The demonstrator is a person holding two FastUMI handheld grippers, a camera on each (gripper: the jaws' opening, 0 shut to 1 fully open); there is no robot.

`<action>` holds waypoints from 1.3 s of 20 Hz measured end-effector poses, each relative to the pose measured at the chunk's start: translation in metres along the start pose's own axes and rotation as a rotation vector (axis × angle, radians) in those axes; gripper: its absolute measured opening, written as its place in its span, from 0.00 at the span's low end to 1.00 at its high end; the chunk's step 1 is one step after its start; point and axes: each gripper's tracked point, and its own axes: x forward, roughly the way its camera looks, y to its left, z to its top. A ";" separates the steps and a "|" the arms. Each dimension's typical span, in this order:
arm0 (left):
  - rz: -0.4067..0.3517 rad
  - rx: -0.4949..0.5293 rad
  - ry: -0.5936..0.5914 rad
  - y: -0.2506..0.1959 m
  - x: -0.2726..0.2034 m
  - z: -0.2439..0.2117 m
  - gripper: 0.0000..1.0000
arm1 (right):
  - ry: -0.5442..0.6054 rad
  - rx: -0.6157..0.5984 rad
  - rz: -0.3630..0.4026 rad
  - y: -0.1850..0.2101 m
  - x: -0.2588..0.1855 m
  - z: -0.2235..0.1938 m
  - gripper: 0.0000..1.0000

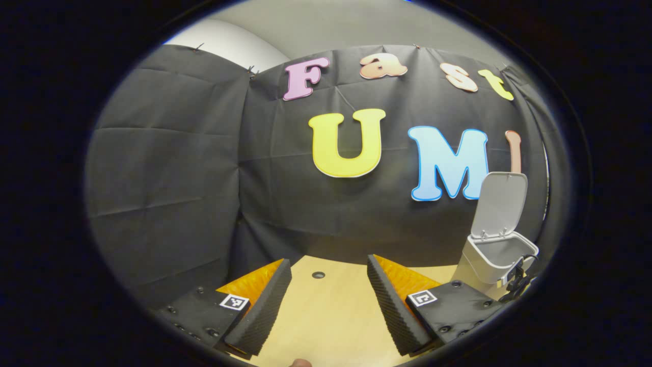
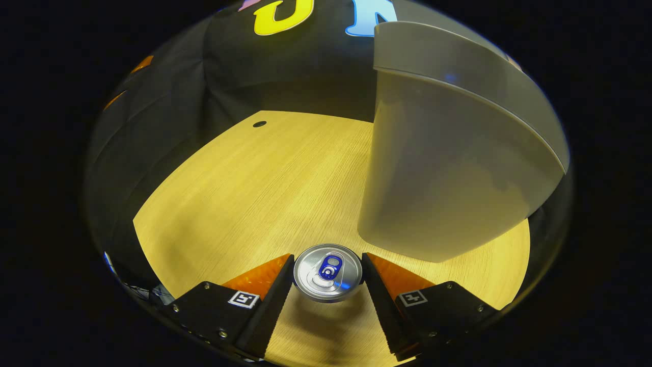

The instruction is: Press the lid of the desktop garbage bin to open it, pick up the crumpled paper on the desktop and throw it into the bin, then pick up the pop can on the desktop and drop it into the bin, and finally close the garbage bin lid.

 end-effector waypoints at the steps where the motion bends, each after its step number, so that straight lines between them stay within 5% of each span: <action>1: -0.001 0.000 0.000 0.000 -0.001 0.001 1.00 | -0.014 -0.002 0.003 0.001 -0.003 0.004 0.84; 16: -0.010 0.008 0.006 -0.004 -0.008 -0.004 1.00 | -0.232 0.015 0.107 0.036 -0.056 0.087 0.83; 26: -0.024 0.011 0.011 -0.012 -0.009 -0.005 1.00 | -0.405 -0.008 0.075 0.016 -0.103 0.164 0.83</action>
